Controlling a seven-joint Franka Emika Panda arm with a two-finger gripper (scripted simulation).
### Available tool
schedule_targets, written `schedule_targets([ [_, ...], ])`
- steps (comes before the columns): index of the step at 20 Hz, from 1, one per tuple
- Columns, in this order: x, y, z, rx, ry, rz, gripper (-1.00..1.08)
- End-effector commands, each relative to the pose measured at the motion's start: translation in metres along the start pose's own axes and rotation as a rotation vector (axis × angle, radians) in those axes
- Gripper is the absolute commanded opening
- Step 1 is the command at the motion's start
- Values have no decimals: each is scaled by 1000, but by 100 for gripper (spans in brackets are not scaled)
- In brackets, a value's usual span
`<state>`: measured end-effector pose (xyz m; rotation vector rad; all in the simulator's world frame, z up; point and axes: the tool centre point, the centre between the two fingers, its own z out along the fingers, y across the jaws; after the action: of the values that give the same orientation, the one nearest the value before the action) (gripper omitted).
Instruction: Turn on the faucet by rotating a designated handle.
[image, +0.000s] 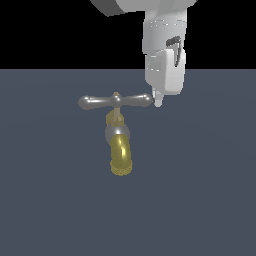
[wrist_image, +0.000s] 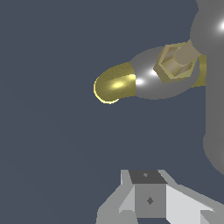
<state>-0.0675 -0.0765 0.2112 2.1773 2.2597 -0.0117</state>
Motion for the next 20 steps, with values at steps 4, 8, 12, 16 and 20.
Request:
schedule_targets([
  [4,5,10,10,-3,5,-67,-100],
  [8,8,14,14,-3,7,-97,-100],
  [12,10,16,16,-4,8,-110,-100],
  [16,10,16,15,-3,8,-108,-100],
  [20,10,15,15,-3,8,-107,-100],
])
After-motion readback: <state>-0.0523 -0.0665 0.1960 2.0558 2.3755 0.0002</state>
